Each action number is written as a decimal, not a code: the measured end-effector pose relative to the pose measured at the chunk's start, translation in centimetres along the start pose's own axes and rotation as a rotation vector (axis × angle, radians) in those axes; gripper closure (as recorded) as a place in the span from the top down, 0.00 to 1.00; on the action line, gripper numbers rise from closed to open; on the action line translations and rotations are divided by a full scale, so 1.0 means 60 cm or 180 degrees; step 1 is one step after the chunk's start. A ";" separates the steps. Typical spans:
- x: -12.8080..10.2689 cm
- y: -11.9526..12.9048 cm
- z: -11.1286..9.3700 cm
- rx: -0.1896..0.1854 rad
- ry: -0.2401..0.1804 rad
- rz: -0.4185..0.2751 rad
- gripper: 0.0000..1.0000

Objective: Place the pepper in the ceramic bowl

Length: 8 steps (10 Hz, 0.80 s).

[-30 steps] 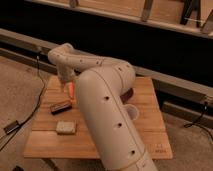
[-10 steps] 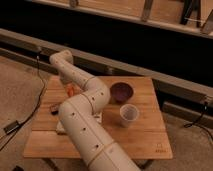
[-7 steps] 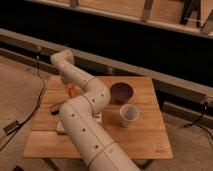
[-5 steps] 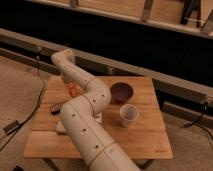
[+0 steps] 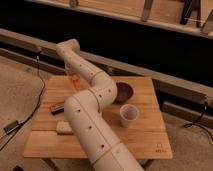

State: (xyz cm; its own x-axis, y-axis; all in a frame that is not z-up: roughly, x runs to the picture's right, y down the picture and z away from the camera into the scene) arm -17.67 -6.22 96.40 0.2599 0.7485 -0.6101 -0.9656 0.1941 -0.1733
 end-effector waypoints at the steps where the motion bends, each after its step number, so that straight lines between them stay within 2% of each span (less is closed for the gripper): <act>1: 0.007 -0.019 -0.014 0.0018 0.0017 0.0068 0.00; 3: 0.025 -0.052 -0.040 0.0032 0.0023 0.0209 0.00; 5: 0.063 -0.086 -0.062 0.0056 0.0029 0.0364 0.00; 8: 0.160 -0.133 -0.076 0.0064 0.0033 0.0665 0.00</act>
State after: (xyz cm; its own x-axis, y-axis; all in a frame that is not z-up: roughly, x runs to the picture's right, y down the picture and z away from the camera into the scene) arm -7.43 -3.45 88.38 0.0540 0.7672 -0.6392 -0.9985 0.0481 -0.0267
